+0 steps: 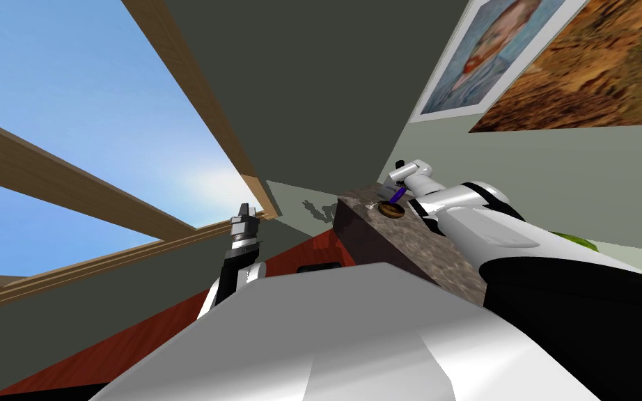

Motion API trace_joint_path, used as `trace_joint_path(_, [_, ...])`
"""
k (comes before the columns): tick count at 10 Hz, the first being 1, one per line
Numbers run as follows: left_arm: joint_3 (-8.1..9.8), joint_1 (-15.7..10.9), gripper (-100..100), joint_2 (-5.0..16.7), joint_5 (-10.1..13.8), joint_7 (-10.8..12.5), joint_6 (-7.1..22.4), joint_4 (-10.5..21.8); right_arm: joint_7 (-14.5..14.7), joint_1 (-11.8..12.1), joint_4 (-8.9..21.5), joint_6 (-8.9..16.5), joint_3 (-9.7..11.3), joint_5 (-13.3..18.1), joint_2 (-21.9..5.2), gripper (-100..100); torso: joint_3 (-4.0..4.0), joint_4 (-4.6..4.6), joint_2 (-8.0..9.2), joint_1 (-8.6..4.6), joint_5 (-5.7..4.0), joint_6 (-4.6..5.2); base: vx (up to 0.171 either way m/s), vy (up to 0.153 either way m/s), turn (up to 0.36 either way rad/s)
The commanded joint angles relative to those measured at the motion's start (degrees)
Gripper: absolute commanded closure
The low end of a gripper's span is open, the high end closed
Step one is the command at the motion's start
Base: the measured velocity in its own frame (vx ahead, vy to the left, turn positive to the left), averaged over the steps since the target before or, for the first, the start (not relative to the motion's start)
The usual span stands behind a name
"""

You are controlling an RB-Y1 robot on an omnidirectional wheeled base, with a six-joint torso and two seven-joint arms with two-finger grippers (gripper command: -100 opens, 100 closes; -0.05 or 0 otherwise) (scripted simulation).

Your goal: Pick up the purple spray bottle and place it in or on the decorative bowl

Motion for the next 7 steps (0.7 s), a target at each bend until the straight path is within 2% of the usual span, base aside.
trace_joint_path(1, [0.0, 0.0, 0, 0.0, 0.0, 0.0, 0.0, 0.0, 0.0, 0.0, 0.0, 0.0, 0.0, 0.0, 0.0, 0, 0.0, 0.0, 0.0, 0.0, 0.0, 0.0, 0.0, 0.0, 0.0])
trace_joint_path(2, [0.0, 0.0, 0, 0.0, 0.0, 0.0, 0.0, 0.0, 1.17, -1.48, -0.57, 1.76, 0.37, -0.5, -0.79, -100, 0.0, 0.0, 0.0, 0.0, 0.0, 0.0, 0.004, -0.008, 0.029])
trace_joint_path(5, [0.0, 0.0, 0, 0.0, 0.0, 0.0, 0.0, 0.0, 3.51, -4.45, -1.72, 5.27, 1.12, -1.49, -2.38, -100, -0.01, 0.0, -0.03, -0.02, 0.01, -0.01, 0.011, -0.015, 0.034])
trace_joint_path(7, [0.0, 0.0, 0, 0.0, 0.0, 0.0, 0.0, 0.0, 3.6, -4.67, -0.87, 4.55, 1.13, -1.36, -2.21, -100, -0.02, -0.01, -0.03, -0.04, -0.01, 0.0, 0.004, -0.007, 0.006])
